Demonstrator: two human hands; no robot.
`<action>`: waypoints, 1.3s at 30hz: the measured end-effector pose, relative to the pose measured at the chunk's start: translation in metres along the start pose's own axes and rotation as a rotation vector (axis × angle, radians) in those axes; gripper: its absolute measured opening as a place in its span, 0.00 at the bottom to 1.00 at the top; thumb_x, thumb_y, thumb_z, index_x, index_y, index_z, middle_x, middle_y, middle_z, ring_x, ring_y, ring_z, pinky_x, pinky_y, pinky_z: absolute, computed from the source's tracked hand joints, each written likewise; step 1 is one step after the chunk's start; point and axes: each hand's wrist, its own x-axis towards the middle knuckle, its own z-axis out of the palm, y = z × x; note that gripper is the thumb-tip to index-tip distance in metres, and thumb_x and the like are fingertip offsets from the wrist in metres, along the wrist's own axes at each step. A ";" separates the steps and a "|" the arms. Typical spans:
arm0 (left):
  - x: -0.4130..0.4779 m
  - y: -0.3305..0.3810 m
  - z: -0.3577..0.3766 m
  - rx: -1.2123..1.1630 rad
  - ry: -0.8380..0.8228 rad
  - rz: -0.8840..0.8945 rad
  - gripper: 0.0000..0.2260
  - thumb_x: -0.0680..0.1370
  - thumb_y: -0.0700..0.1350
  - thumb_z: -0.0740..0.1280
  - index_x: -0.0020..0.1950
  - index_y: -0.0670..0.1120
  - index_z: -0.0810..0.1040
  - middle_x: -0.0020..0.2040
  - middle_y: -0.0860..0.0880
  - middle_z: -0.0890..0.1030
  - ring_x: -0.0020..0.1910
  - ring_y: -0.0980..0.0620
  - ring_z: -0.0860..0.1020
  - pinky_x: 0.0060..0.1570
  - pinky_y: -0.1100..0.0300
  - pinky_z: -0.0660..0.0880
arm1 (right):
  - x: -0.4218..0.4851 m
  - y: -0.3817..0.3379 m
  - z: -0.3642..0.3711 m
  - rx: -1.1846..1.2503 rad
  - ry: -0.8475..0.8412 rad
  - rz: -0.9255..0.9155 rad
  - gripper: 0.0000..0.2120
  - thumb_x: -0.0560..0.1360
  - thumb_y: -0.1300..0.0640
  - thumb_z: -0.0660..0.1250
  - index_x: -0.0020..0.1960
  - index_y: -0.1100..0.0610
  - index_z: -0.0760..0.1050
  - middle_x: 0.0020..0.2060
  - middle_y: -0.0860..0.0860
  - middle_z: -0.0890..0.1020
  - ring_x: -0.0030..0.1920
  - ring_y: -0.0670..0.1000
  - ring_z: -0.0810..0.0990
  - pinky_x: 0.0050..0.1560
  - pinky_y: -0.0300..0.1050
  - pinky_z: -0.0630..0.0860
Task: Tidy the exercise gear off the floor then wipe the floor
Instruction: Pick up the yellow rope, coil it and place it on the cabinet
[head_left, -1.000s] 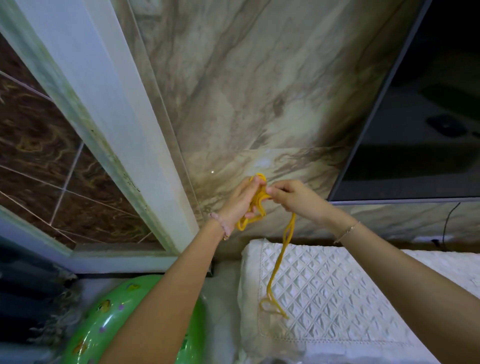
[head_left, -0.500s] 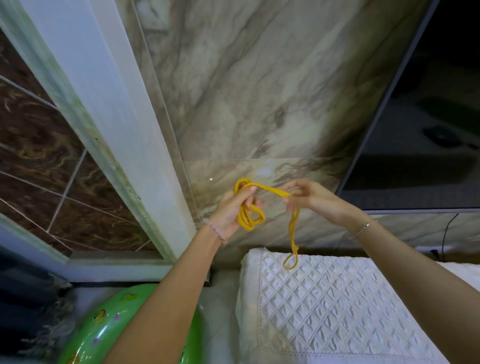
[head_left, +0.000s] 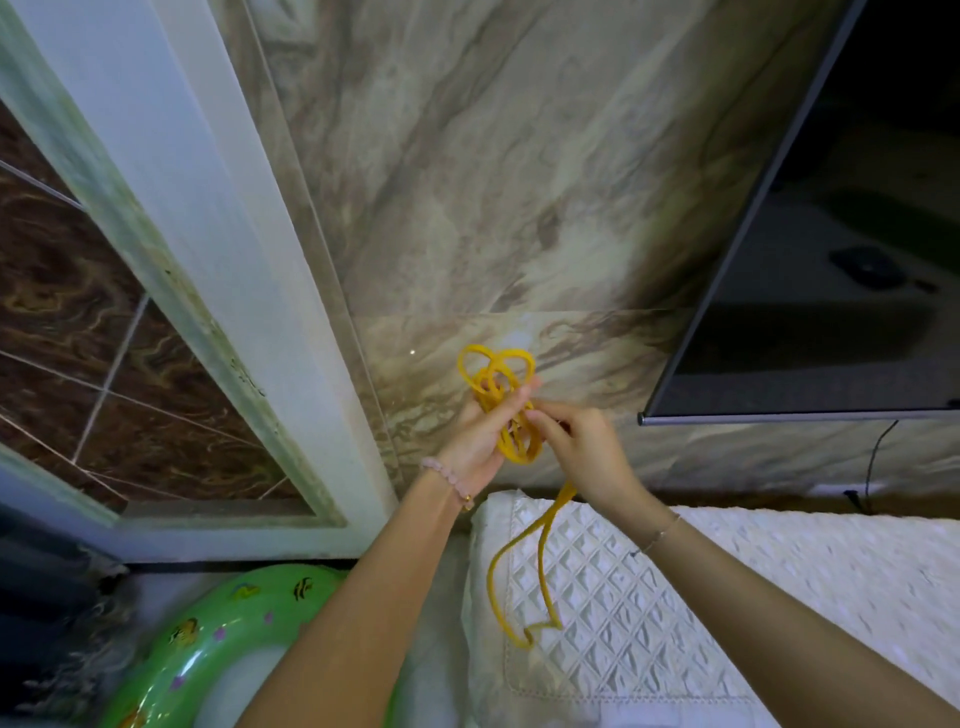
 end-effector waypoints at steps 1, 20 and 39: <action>0.000 -0.002 0.002 0.017 -0.009 -0.019 0.13 0.77 0.41 0.64 0.60 0.39 0.75 0.47 0.52 0.83 0.42 0.58 0.81 0.39 0.63 0.77 | -0.003 0.001 0.003 -0.045 -0.012 0.009 0.09 0.78 0.56 0.62 0.47 0.55 0.81 0.35 0.50 0.81 0.37 0.48 0.77 0.40 0.46 0.71; 0.012 0.027 -0.035 -0.365 0.276 -0.001 0.12 0.81 0.48 0.57 0.38 0.47 0.70 0.23 0.53 0.74 0.24 0.57 0.75 0.27 0.66 0.74 | -0.044 0.059 -0.037 0.186 -0.334 0.423 0.13 0.80 0.57 0.58 0.44 0.58 0.80 0.28 0.45 0.72 0.31 0.41 0.70 0.37 0.33 0.69; -0.013 -0.011 -0.018 0.541 -0.180 -0.270 0.05 0.73 0.36 0.70 0.41 0.44 0.77 0.30 0.47 0.78 0.32 0.51 0.79 0.47 0.56 0.80 | -0.011 0.023 -0.035 0.298 -0.310 0.284 0.05 0.78 0.58 0.63 0.45 0.59 0.72 0.27 0.54 0.74 0.26 0.47 0.70 0.28 0.37 0.68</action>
